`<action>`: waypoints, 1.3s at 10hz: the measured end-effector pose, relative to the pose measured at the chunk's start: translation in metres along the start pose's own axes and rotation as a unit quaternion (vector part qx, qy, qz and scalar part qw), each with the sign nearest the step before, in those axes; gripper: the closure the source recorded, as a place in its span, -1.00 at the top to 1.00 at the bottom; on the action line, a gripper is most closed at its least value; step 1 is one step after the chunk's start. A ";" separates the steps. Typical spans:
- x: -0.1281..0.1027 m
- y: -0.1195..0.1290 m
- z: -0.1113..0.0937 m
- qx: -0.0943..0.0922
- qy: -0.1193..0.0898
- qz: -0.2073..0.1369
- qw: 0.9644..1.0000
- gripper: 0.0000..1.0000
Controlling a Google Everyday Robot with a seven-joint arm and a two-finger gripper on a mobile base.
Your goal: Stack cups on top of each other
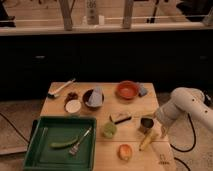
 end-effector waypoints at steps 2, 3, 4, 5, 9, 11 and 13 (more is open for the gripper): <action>0.001 -0.008 0.001 -0.003 -0.004 -0.015 1.000 0.60; 0.002 -0.013 0.003 -0.006 -0.007 -0.022 1.000 0.60; 0.004 -0.016 0.006 -0.009 -0.014 -0.028 0.999 0.60; 0.006 -0.018 0.007 -0.013 -0.017 -0.032 0.999 0.60; 0.010 -0.021 0.018 -0.030 -0.035 -0.042 0.998 0.44; 0.012 -0.019 0.026 -0.038 -0.041 -0.042 0.998 0.01; 0.013 -0.018 0.033 -0.046 -0.047 -0.039 0.997 -0.40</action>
